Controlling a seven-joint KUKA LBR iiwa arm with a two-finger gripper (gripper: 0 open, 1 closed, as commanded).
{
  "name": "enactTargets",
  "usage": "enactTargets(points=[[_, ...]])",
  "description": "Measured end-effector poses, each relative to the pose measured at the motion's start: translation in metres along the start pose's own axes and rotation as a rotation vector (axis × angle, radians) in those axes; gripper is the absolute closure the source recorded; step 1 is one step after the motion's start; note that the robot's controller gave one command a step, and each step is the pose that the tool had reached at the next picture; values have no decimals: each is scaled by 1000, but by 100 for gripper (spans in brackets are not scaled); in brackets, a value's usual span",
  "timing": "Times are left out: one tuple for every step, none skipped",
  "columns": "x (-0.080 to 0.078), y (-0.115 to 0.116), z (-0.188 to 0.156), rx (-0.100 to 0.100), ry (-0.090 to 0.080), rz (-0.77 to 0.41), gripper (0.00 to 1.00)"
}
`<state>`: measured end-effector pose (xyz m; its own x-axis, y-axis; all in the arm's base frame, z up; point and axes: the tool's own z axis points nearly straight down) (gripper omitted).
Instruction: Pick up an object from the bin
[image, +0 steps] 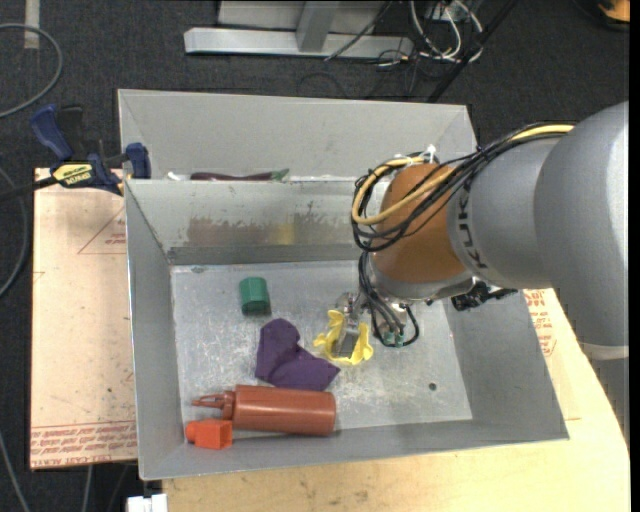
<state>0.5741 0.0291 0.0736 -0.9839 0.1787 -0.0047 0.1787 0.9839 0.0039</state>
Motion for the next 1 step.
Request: enactTargets(points=[[1,0,-12,0,4,0,100]])
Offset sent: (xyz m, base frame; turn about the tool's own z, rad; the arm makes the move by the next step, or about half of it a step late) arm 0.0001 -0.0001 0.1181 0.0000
